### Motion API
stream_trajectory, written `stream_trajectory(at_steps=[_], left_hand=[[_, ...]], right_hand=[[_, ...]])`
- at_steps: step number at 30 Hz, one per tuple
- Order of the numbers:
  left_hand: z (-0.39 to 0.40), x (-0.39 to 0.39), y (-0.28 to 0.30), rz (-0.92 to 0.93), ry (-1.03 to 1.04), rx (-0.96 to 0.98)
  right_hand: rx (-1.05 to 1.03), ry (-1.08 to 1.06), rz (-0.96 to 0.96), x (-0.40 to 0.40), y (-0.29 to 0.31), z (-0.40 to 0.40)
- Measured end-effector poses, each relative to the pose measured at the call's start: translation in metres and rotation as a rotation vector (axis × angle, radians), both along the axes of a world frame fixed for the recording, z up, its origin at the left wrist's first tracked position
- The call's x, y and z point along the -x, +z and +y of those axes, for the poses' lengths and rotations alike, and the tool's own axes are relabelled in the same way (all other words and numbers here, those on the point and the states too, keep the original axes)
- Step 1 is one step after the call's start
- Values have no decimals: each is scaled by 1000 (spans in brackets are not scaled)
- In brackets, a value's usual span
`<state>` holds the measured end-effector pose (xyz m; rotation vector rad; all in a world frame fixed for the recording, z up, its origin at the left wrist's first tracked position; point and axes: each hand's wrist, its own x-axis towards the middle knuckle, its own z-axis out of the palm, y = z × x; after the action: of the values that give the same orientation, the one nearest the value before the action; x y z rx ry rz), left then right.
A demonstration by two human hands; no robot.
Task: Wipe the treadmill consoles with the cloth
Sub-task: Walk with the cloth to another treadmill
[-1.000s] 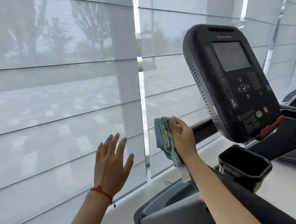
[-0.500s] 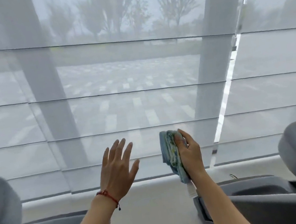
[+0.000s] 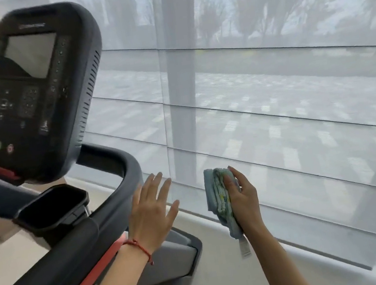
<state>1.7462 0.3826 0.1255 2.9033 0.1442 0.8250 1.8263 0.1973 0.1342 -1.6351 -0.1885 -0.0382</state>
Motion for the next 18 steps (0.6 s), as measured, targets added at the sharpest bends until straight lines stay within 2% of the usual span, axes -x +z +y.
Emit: stream_trajectory(at_steps=[9,18], left_hand=[[-3,90,-25,-11,151,3],[-3,201,-48,-9,286,9]], right_hand=[[44,152,34,49,-27,18],[88,230,35,143,-42,22]])
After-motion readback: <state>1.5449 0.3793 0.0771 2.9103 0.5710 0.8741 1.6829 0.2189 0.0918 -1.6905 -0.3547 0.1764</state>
